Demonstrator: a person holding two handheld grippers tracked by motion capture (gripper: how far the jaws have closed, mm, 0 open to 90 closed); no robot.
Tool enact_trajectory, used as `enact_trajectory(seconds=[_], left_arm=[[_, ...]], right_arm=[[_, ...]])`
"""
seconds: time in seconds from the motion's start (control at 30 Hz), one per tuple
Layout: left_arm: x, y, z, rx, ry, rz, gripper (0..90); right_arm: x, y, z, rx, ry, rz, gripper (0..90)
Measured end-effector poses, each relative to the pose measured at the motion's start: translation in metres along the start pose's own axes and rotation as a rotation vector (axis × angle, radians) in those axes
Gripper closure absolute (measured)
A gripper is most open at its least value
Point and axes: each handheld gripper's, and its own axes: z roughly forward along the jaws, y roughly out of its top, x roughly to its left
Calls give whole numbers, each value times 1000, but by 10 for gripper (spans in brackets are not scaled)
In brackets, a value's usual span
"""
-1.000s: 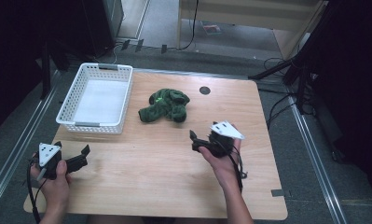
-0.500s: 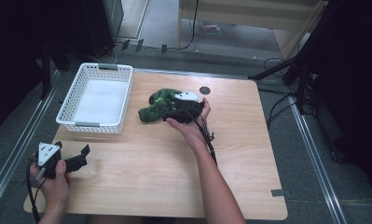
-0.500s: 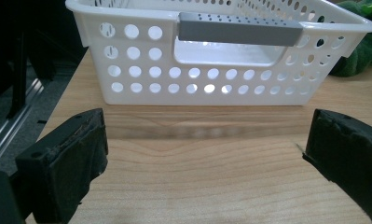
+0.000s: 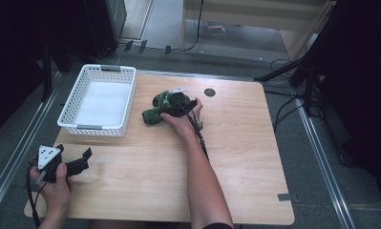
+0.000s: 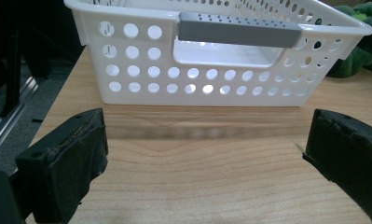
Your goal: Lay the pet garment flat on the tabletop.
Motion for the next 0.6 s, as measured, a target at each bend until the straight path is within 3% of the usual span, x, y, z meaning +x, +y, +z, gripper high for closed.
enact_trajectory(seconds=[0.1,0.13,0.17,0.2,0.23,0.3,0.4,0.47,0.5,0.53,0.6], left_arm=[[0,0,0,1,-1,-1,0],[0,0,0,0,-1,-1,0],[0,0,1,3,-3,-1,0],[0,0,1,3,-3,-1,0],[0,0,1,1,-2,-1,0],[0,0,0,4,2,4,0],[-1,0,0,-1,7,10,0],[-2,0,0,0,12,17,0],[-2,0,0,0,16,20,0],[-2,1,-1,5,22,24,0],[-2,1,-2,2,17,22,0]], right_arm=[[0,-8,5,11,-40,-38,146],[-2,-9,5,3,-39,-31,215],[-4,-10,1,-15,-80,-15,437],[-4,-10,1,-15,-80,-15,437],[-9,-11,-2,-24,-99,-27,602],[-12,-11,-4,-34,-79,-20,647],[-21,-11,-14,-70,-38,31,701],[-23,-10,-34,-117,-22,10,706],[-23,-10,-34,-117,-22,10,706],[-25,-7,-51,-152,-6,-1,708],[-26,-6,-58,-165,5,1,709]])
